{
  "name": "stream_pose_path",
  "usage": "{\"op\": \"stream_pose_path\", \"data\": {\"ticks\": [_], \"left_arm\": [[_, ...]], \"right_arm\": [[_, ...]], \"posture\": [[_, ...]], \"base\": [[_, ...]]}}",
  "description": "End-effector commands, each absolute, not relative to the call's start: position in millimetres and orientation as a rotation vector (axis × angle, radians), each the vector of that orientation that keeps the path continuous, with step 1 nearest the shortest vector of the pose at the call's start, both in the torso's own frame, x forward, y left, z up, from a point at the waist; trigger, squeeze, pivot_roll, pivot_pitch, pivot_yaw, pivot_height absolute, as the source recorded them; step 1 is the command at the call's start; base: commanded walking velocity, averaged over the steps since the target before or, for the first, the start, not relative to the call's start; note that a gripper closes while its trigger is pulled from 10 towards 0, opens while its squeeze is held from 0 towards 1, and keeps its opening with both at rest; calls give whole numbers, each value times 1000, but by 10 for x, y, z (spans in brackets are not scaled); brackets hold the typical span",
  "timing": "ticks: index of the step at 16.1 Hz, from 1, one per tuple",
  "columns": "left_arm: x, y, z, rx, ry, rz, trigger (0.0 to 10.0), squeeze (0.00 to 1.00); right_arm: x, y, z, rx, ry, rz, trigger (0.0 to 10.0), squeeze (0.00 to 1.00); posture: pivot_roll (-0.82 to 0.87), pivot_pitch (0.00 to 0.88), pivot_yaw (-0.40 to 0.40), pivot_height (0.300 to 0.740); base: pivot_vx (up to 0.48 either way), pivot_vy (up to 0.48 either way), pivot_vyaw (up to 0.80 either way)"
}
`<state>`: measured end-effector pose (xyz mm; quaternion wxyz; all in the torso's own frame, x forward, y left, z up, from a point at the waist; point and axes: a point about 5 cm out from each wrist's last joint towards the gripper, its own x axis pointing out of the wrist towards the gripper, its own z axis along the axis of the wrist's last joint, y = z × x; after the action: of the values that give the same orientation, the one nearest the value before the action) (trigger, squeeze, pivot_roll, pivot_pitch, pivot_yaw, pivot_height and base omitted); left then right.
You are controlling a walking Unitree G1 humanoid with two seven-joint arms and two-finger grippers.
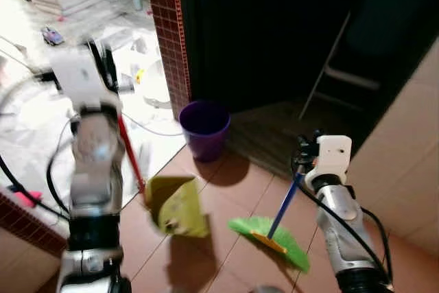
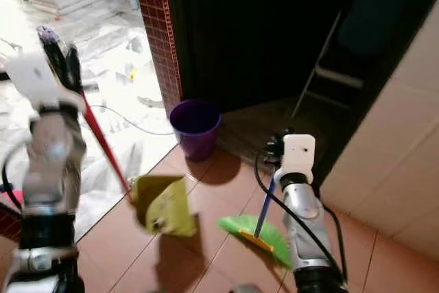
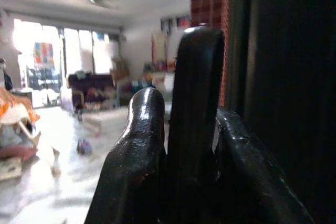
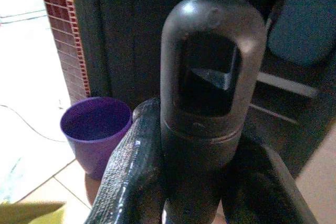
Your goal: Sweep floor
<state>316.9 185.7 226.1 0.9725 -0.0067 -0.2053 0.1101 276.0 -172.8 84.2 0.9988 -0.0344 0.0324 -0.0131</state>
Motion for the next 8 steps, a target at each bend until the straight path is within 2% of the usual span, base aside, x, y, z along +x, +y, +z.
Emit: {"op": "stream_pose_path", "data": {"ticks": [1,3,8], "left_arm": [[3142,1935,2385,-39,-480,254,10000,0],[3181,1926,2563,-41,-540,277,10000,0],[3194,2043,3195,-64,-726,338,10000,0]], "right_arm": [[2759,-1676,815,-83,83,-9,10000,0],[2757,-1624,809,-83,84,21,10000,0],[2726,-1539,781,-87,85,78,10000,0]], "posture": [[-91,0,61,740],[-95,0,62,740],[-100,0,62,740]], "base": [[435,0,-800],[439,0,-544],[438,0,0]]}}
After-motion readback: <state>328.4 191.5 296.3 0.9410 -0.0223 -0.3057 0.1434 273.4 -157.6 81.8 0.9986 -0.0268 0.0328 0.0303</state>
